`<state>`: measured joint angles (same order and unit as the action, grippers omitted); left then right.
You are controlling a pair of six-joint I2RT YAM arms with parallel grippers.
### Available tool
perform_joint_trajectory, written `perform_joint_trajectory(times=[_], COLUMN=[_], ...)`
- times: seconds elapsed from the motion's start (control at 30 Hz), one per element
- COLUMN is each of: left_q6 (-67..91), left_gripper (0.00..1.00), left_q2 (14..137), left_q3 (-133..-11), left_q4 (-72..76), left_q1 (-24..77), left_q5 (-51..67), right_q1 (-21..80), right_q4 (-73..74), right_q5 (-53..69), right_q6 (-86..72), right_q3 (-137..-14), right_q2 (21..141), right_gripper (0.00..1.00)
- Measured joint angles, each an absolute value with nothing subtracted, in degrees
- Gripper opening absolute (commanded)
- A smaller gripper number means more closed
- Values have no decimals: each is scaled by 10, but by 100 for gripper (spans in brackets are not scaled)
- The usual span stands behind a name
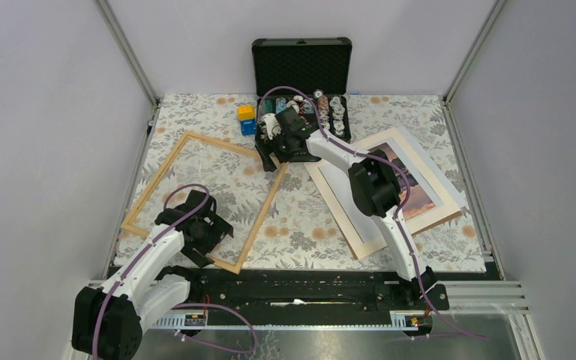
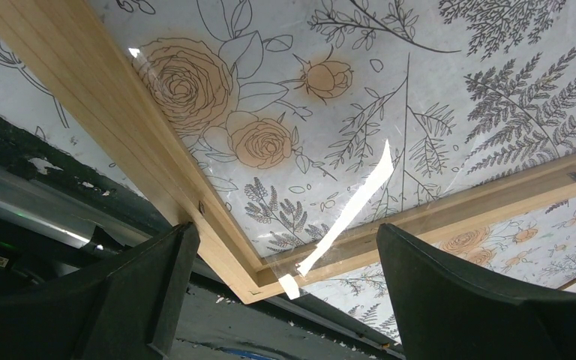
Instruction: Put the photo into the frame
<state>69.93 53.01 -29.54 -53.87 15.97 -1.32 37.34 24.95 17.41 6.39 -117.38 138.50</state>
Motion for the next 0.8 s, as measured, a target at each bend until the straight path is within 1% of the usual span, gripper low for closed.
perform_joint_trajectory(times=[0.23,0.4,0.57,0.8], left_q6=[699,699,700,700], left_gripper=[99,98,99,98], left_q2=[530,525,502,486], left_q3=[-295,-293,-282,-268], left_q4=[-538,-530,-500,-463], left_q1=[160,160,160,160], left_q5=[-13,-7,16,20], right_q1=[375,375,375,381], right_q4=[249,230,198,198], right_q5=[176,178,179,189], right_q6=[64,62,51,32], right_q3=[-1172,-1150,-1116,-1092], right_q2=[1385,1377,1362,1345], right_gripper=[91,88,88,89])
